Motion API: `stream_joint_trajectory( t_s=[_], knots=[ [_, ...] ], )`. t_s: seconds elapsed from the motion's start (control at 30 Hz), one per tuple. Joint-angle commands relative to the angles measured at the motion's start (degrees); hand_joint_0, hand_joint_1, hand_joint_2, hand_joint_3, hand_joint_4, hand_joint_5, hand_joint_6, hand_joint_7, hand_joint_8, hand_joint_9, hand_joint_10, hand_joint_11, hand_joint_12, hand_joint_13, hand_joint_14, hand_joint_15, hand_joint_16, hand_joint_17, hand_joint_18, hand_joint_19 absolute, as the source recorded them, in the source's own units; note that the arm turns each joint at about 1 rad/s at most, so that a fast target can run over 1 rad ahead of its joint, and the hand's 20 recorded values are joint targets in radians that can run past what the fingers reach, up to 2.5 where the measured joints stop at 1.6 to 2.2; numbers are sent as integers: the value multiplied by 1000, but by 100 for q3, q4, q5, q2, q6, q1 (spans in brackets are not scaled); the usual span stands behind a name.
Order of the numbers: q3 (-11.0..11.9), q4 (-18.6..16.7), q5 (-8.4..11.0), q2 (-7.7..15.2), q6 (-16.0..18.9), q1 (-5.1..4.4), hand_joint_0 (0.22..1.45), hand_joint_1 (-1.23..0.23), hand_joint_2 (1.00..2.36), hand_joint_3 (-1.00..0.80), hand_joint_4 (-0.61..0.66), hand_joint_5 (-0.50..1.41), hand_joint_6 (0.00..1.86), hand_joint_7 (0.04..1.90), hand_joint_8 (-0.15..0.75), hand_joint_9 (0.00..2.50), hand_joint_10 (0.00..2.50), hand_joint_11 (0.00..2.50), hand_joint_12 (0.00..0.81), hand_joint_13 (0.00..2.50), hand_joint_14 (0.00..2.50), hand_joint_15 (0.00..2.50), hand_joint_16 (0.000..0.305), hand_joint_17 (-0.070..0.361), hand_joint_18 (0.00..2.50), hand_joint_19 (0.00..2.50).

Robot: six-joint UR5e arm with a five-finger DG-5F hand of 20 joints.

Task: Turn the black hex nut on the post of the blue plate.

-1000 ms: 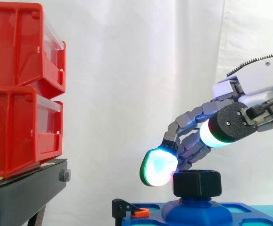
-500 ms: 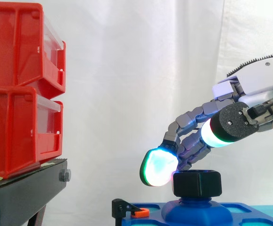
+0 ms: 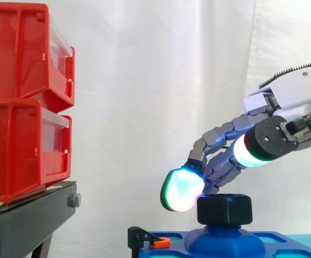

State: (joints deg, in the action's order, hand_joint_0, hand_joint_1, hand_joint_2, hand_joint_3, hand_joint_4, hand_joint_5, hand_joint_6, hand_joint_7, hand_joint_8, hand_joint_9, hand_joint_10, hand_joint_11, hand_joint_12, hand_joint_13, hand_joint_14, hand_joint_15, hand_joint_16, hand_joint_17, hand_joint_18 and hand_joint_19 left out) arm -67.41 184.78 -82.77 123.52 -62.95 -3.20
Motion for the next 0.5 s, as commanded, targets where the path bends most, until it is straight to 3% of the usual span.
stream_joint_trajectory(
  t_s=[0.0,0.2,0.47],
  knots=[
    [0,67,-82,-65,-16,65,467,-316,1000,-500,160,-210,502,758,240,300,0,0,360,184,0,7,57,127,0,0],
    [0,76,-143,-100,-148,100,467,-315,1000,-500,161,-210,502,761,241,301,1,0,359,185,0,7,57,128,0,0],
    [0,76,-292,-161,-253,214,466,-314,1000,-500,163,-210,502,761,241,301,1,3,360,185,0,8,57,128,0,0]
  ],
)
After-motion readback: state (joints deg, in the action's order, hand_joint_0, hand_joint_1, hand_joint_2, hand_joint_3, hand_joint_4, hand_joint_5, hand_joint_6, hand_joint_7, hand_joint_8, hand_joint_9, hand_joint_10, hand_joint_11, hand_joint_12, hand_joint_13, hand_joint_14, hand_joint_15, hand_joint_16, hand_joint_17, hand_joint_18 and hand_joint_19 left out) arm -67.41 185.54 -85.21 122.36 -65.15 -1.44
